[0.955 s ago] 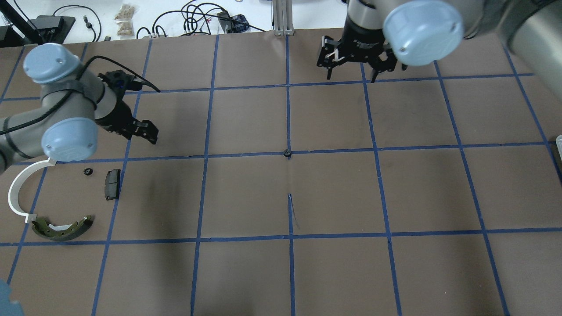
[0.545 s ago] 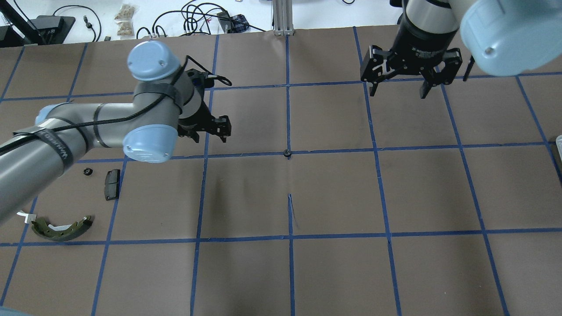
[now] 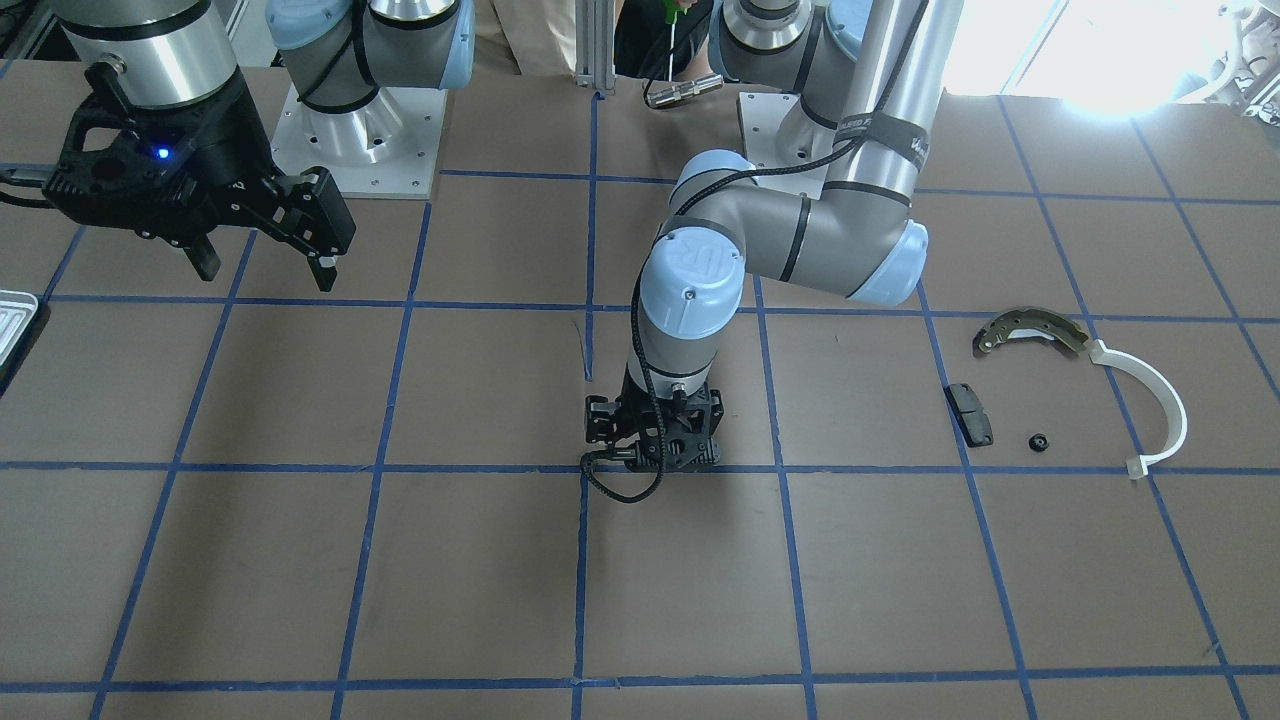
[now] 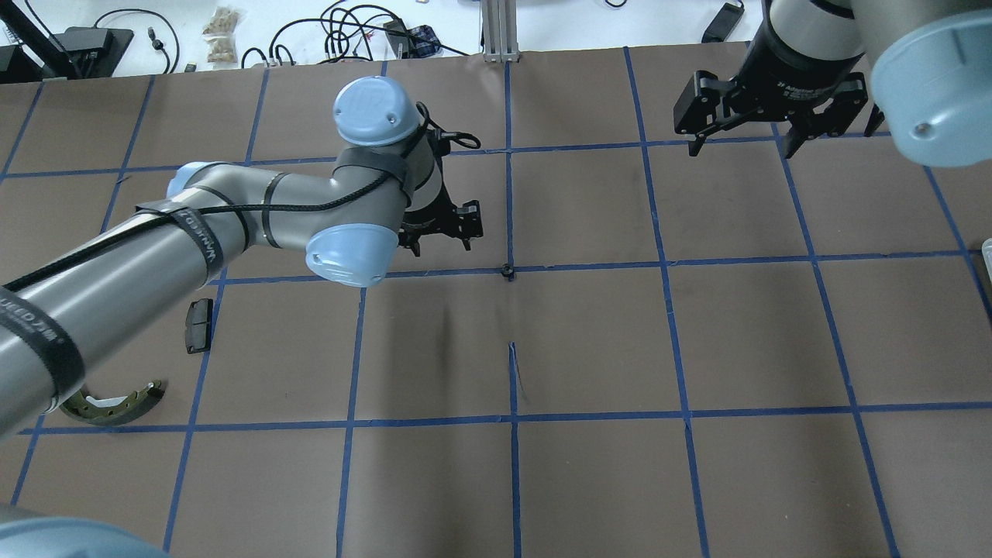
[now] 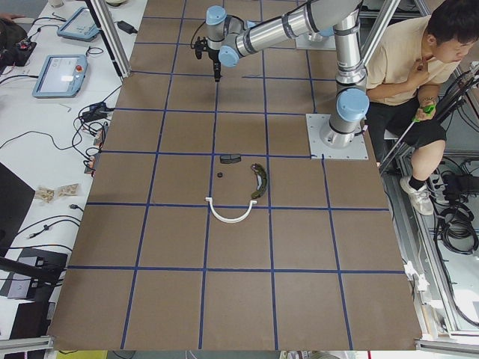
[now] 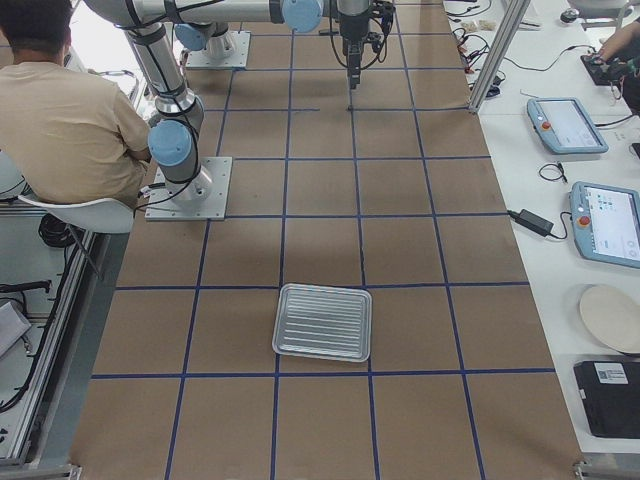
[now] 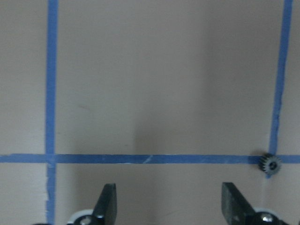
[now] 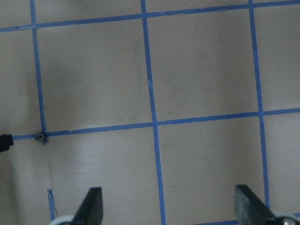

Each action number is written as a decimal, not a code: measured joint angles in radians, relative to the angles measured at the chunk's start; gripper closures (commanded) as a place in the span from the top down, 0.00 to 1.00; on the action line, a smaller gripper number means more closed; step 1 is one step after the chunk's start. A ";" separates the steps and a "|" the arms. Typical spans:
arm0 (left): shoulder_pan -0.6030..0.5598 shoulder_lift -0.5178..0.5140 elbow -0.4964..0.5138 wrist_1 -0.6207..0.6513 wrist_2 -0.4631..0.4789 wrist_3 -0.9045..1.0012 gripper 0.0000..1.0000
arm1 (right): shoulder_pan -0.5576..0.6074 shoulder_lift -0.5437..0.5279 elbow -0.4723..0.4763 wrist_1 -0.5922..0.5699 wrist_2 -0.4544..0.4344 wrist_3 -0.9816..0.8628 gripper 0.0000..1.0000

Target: Place bearing gear from tray to pile

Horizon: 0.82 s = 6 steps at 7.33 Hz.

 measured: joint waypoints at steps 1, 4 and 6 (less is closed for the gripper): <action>-0.024 -0.033 0.010 0.021 0.001 -0.018 0.92 | 0.000 0.004 -0.005 0.003 0.000 -0.003 1.00; -0.060 -0.105 0.032 0.071 0.005 -0.027 0.48 | 0.000 0.010 -0.021 0.000 0.002 -0.005 1.00; -0.065 -0.122 0.040 0.079 0.006 -0.027 0.11 | 0.000 0.011 -0.029 0.001 0.002 -0.004 1.00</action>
